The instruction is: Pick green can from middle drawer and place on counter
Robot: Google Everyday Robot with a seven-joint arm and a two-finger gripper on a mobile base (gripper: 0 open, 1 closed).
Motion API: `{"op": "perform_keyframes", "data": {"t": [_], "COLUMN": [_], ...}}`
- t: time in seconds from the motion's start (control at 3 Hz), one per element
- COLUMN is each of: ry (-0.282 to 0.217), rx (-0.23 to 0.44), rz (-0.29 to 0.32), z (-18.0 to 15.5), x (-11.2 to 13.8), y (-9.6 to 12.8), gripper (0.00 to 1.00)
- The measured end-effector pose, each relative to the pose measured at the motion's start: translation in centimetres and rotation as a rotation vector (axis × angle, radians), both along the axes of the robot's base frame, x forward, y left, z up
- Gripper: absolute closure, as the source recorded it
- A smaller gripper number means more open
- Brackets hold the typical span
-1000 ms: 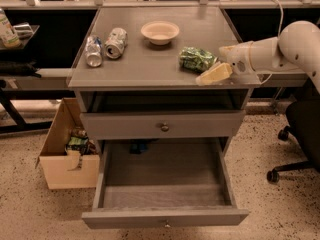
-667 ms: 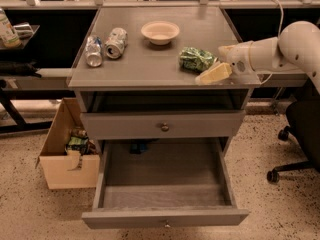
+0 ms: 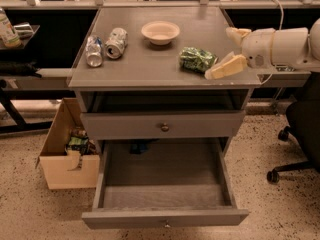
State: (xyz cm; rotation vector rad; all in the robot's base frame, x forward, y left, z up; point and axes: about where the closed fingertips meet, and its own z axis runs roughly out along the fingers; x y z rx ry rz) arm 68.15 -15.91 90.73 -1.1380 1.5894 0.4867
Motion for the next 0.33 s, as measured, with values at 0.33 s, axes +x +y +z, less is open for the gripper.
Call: {"op": "perform_keyframes", "data": {"t": [0.33], "ry": [-0.027], "rx": [-0.001], "rz": [0.015], "z": [0.53], "x": [-0.39], "y": [0.16], "gripper": [0.00]}}
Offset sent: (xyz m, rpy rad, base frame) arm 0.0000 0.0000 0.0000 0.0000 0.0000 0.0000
